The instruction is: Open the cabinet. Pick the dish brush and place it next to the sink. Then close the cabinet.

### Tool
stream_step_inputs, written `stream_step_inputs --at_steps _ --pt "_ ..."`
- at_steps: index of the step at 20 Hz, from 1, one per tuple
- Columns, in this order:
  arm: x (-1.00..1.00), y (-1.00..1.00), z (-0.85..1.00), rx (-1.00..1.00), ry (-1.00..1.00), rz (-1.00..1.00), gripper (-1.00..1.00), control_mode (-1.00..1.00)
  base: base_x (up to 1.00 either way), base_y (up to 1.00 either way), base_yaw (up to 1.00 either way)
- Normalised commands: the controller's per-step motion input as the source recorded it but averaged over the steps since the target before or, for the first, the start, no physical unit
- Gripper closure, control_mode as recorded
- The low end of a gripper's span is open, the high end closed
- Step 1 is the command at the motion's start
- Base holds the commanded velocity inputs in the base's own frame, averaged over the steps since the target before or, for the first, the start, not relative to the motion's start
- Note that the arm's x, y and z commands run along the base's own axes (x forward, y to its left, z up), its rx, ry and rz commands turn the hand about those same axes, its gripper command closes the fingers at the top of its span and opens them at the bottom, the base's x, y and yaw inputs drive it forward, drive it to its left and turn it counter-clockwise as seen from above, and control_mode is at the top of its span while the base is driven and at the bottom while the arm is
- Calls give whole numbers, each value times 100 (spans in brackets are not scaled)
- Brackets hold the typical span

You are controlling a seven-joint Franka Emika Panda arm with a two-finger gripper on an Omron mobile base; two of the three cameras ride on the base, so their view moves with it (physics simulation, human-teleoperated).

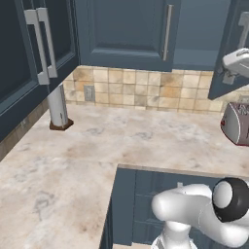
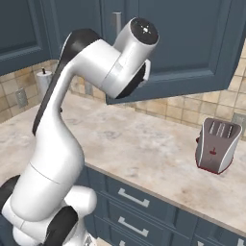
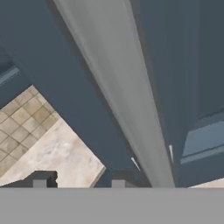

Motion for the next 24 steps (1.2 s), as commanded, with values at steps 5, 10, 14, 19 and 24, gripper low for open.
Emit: stream_step_inputs --at_steps 5,10,14,19,24 --pt "91 0 0 -8 -11 -8 -100 -100 0 0 0" --pt "100 0 -1 -15 -11 -21 -100 -100 0 0 0" --pt "100 0 -8 -14 -16 -23 -100 -100 0 0 0" --pt "74 1 -43 -17 -40 -17 -100 -100 0 0 0" --pt "36 34 -81 -22 -64 -7 -100 -100 0 0 0"
